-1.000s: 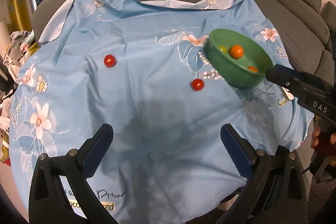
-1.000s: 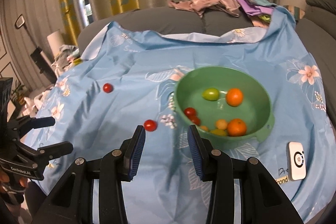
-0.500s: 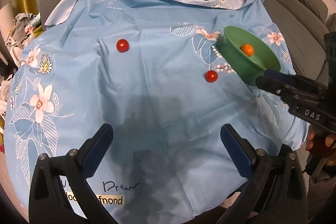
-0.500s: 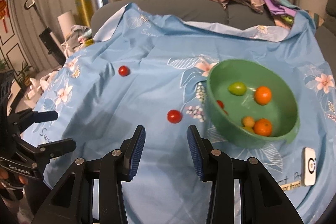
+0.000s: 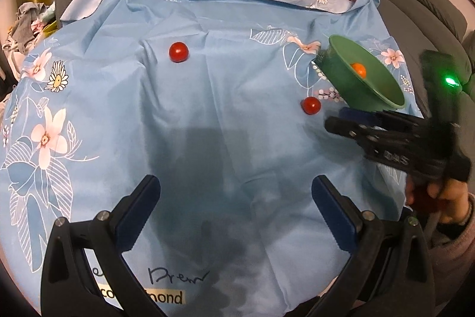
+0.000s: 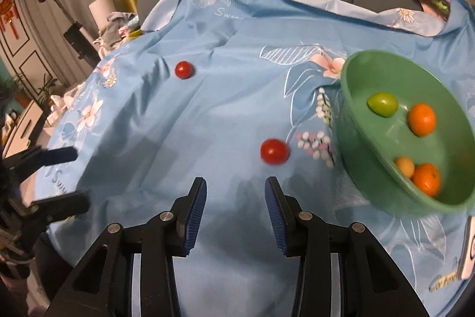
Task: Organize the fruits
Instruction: 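Grasp a cherry tomato with the right tool while the left tool grasps another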
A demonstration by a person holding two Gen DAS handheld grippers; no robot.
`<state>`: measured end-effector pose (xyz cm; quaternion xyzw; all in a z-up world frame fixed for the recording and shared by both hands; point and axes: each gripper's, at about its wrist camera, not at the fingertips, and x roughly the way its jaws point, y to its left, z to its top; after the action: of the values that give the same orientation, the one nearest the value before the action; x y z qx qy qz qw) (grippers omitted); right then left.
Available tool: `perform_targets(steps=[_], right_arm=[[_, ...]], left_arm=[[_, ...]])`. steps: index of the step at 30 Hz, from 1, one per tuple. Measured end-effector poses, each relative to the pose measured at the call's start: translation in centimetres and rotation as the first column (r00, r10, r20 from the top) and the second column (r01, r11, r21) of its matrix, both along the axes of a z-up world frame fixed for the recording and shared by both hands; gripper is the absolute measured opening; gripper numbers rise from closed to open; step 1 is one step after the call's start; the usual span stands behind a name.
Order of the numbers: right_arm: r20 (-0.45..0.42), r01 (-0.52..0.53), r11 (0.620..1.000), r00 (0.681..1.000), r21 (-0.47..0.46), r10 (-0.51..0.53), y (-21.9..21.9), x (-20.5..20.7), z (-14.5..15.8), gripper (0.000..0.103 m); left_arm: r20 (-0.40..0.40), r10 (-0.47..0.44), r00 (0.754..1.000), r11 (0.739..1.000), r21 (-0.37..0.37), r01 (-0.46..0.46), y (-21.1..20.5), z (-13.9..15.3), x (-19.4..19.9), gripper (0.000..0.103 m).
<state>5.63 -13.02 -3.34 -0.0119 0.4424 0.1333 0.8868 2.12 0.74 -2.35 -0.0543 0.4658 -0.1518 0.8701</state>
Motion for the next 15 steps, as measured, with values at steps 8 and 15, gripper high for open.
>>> perform_targets(steps=[8,15], right_arm=[[-0.013,0.034,0.99,0.999,-0.134,-0.036,0.6,4.0,-2.0,0.042],[-0.045,0.043,0.986,0.998,-0.161,-0.051,0.1,5.4,-2.8,0.036]], left_arm=[[-0.012,0.012,1.0,1.0,-0.021,-0.013,1.1,-0.5,0.9,0.102],[-0.021,0.014,1.0,0.999,-0.035,-0.014,1.3,-1.0,1.5,0.102]])
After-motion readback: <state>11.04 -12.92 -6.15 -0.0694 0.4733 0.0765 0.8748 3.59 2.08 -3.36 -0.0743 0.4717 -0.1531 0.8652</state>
